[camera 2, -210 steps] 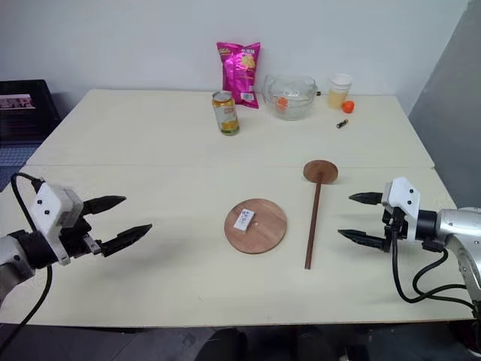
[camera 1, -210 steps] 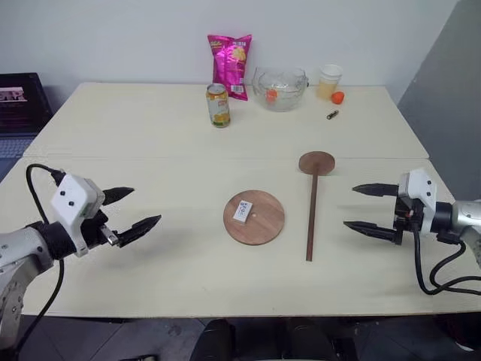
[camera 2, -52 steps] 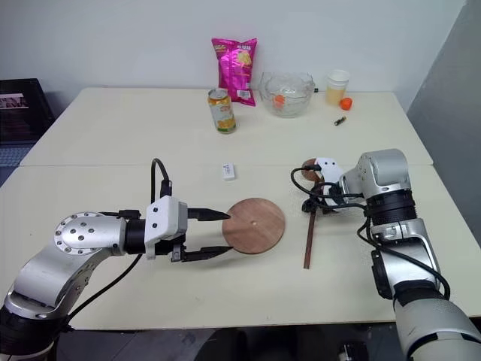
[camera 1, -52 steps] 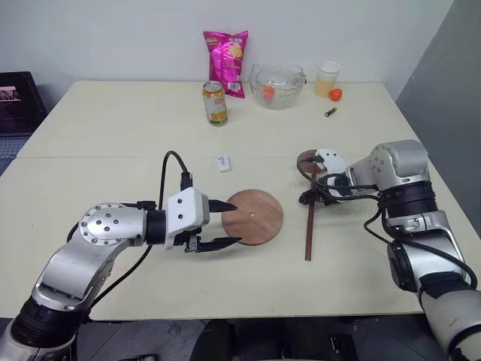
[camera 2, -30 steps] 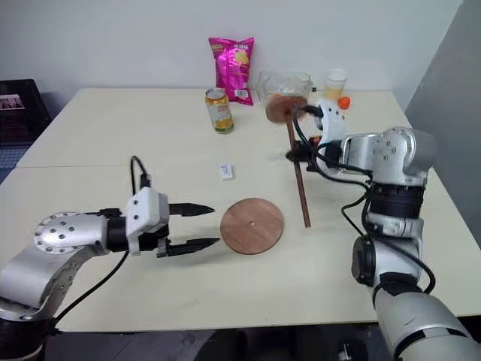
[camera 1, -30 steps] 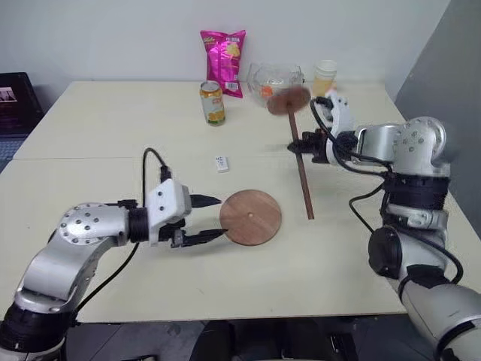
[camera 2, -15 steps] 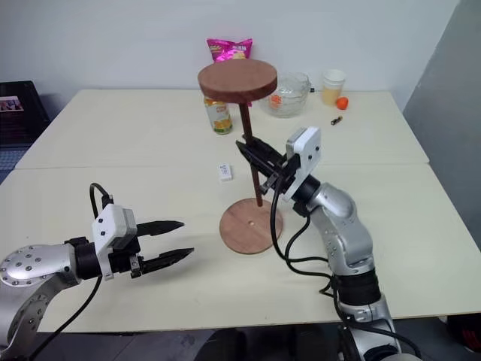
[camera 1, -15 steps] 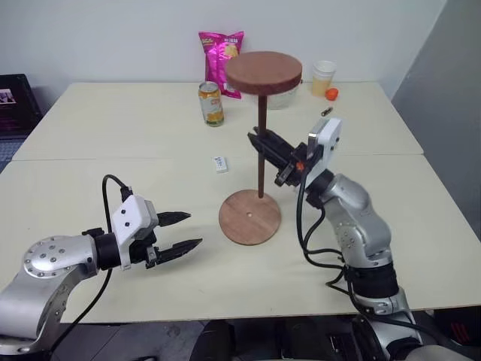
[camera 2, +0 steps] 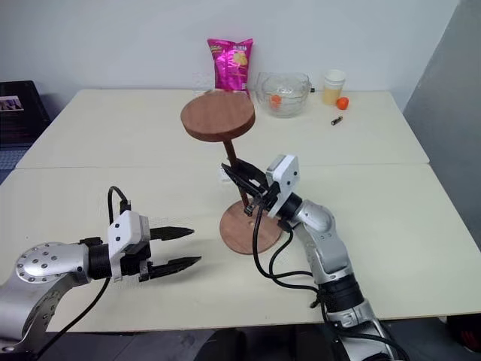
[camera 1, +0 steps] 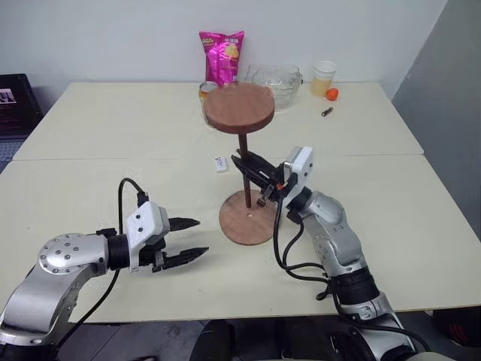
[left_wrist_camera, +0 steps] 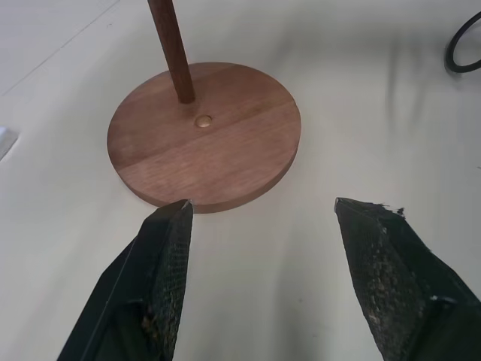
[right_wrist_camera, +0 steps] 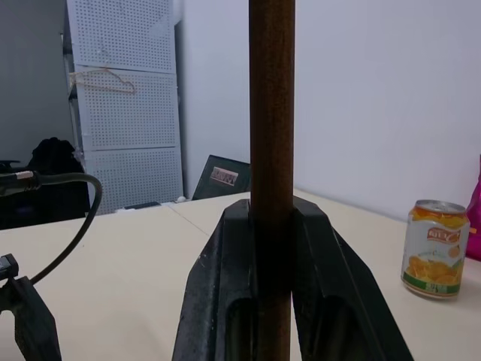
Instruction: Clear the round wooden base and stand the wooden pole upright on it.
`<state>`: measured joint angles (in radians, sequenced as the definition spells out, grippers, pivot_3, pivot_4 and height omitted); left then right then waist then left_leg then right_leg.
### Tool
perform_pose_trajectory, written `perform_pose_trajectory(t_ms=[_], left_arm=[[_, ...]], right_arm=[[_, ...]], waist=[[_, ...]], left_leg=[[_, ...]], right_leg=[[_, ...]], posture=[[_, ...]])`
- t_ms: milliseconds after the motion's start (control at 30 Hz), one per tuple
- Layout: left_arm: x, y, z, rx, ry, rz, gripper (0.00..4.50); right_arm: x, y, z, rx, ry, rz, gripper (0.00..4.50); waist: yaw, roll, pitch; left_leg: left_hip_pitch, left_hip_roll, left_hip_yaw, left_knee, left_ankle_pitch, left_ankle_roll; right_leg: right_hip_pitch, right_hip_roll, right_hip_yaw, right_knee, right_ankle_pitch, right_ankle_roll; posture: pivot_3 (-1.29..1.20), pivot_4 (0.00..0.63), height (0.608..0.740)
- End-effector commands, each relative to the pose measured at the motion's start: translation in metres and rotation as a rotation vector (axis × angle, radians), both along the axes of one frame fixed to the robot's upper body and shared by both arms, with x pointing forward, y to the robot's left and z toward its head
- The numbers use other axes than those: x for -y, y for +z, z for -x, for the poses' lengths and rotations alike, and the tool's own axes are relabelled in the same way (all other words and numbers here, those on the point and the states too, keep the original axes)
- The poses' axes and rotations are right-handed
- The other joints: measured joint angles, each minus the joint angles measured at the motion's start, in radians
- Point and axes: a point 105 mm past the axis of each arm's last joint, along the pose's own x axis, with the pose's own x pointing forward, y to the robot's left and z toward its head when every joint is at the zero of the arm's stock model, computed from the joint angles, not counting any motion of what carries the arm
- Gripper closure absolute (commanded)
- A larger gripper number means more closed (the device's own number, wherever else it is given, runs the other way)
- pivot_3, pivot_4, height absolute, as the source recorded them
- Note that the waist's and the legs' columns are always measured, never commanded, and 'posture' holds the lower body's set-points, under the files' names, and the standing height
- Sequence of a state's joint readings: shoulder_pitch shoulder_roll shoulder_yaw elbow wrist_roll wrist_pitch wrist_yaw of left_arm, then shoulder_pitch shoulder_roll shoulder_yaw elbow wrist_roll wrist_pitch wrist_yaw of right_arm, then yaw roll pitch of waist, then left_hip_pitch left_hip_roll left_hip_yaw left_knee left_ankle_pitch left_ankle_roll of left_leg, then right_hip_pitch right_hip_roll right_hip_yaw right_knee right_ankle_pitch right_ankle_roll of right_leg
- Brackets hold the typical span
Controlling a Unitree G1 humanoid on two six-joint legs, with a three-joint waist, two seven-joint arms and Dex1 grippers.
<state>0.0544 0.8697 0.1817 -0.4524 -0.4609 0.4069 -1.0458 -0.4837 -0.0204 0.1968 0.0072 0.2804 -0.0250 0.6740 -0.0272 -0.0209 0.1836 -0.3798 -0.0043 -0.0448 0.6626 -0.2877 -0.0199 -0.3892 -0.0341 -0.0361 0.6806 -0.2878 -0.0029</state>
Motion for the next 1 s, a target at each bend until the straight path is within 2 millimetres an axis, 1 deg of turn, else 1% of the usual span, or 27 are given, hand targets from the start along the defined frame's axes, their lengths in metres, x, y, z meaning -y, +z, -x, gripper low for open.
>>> perform_pose_trajectory(t_ms=[33, 533, 1000], left_arm=[[0.001, 0.007, -0.002, 0.026, -0.021, -0.004, 1.36], [0.000, 0.005, -0.002, 0.026, -0.020, -0.006, 1.36], [-0.001, 0.006, -0.006, 0.038, -0.018, -0.011, 1.36]], right_arm=[[-0.002, 0.003, 0.006, 0.052, 0.004, -0.011, 4.26], [-0.002, -0.016, 0.006, 0.036, -0.004, 0.020, 4.26], [-0.005, -0.038, 0.017, 0.010, 0.016, 0.068, 4.26]], waist=[[0.000, 0.000, 0.000], [0.000, 0.000, 0.000], [0.000, -0.001, -0.001]], left_leg=[[0.000, 0.000, 0.000, 0.000, 0.000, 0.000], [0.000, 0.000, 0.000, 0.000, 0.000, 0.000], [0.001, 0.000, 0.000, 0.000, 0.000, 0.000]], right_leg=[[0.000, 0.000, 0.000, 0.000, 0.000, 0.000], [0.000, 0.000, 0.000, 0.000, 0.000, 0.000], [0.001, 0.000, 0.000, 0.000, 0.000, 0.000]], posture=[[0.00, 0.150, 0.740], [0.00, 0.150, 0.740], [0.00, 0.150, 0.740]])
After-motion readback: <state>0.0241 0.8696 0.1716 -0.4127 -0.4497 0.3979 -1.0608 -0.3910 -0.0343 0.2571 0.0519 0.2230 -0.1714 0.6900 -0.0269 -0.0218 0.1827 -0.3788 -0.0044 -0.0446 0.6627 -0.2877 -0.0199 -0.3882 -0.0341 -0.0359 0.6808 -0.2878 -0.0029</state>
